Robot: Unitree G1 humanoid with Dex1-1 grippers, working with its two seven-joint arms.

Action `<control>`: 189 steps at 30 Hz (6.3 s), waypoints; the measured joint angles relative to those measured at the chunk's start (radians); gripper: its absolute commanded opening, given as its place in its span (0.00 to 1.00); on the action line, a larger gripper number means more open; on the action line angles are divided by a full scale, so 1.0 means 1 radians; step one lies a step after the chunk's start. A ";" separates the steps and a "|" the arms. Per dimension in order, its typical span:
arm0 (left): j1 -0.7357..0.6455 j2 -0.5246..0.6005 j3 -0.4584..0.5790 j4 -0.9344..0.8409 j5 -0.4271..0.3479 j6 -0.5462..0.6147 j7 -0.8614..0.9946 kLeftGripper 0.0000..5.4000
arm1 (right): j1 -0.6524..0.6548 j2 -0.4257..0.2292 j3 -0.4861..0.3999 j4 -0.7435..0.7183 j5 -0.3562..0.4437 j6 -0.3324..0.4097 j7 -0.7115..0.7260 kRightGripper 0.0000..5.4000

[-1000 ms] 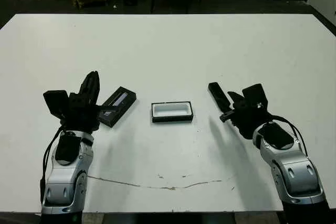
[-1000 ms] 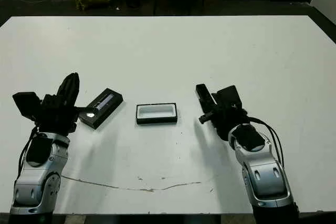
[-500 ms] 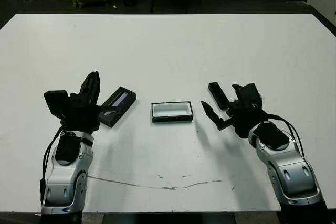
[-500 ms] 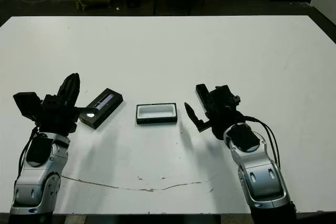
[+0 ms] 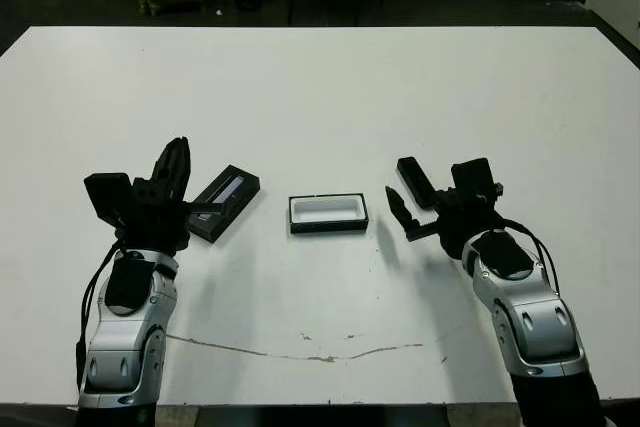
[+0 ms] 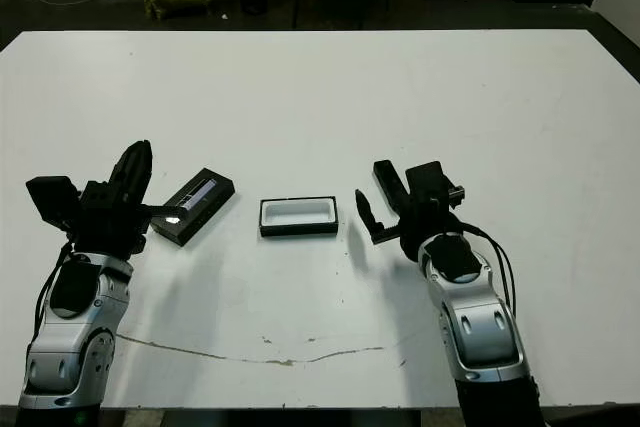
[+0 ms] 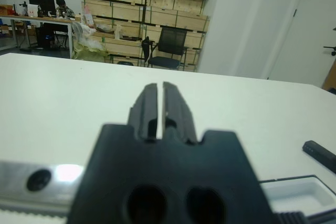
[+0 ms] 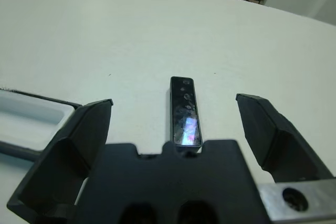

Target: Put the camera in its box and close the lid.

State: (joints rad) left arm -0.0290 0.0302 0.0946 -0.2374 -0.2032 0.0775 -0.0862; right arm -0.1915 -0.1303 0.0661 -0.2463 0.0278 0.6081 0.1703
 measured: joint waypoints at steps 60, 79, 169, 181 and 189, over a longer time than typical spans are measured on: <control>0.000 0.007 0.000 -0.008 0.003 0.030 -0.001 0.00 | -0.076 0.019 -0.030 0.216 0.008 0.002 -0.037 1.00; 0.000 0.007 0.003 -0.008 0.002 0.032 -0.001 0.00 | -0.075 0.088 -0.054 0.238 0.013 -0.022 -0.107 1.00; 0.005 0.007 0.002 -0.026 0.007 0.061 0.032 0.00 | -0.548 -0.415 0.241 0.473 0.100 -0.210 0.944 0.05; 0.030 0.013 0.011 -0.021 0.010 0.056 0.015 0.00 | -0.574 -0.355 0.275 0.503 0.092 -0.156 0.992 0.05; 0.033 0.013 0.007 -0.013 0.015 0.051 0.013 0.00 | -0.574 -0.335 0.281 0.496 0.091 -0.153 1.014 0.05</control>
State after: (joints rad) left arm 0.0041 0.0431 0.1019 -0.2503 -0.1885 0.1285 -0.0737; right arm -0.7655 -0.4654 0.3466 0.2499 0.1185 0.4552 1.1846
